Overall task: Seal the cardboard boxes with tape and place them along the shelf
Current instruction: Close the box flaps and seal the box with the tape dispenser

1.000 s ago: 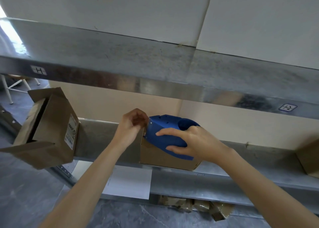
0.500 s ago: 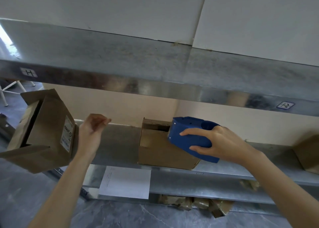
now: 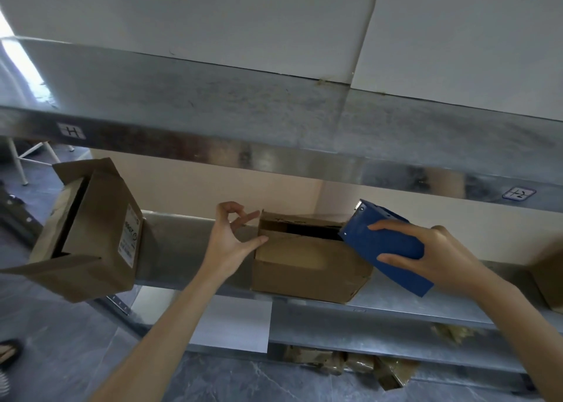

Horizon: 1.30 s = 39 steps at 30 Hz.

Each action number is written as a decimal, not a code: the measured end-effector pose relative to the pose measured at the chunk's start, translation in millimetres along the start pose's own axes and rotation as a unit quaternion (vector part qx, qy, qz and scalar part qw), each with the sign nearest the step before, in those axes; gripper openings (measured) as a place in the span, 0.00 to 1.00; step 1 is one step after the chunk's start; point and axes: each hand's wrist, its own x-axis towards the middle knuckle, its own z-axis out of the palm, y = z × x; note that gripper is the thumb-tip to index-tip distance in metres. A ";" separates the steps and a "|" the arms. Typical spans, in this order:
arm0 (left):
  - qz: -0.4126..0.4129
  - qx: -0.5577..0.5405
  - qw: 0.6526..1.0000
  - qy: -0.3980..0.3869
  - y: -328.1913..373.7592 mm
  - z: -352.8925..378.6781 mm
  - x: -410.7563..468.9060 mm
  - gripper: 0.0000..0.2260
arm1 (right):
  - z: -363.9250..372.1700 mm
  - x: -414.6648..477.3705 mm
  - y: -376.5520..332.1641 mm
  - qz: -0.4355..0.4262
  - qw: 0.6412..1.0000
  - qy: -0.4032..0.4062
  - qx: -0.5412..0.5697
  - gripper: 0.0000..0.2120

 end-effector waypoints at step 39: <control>-0.016 0.093 0.995 0.023 -21.8 2.5 -4.2 0.28 | 4.9 67.3 30.3 0.017 0.955 -0.213 0.204 0.16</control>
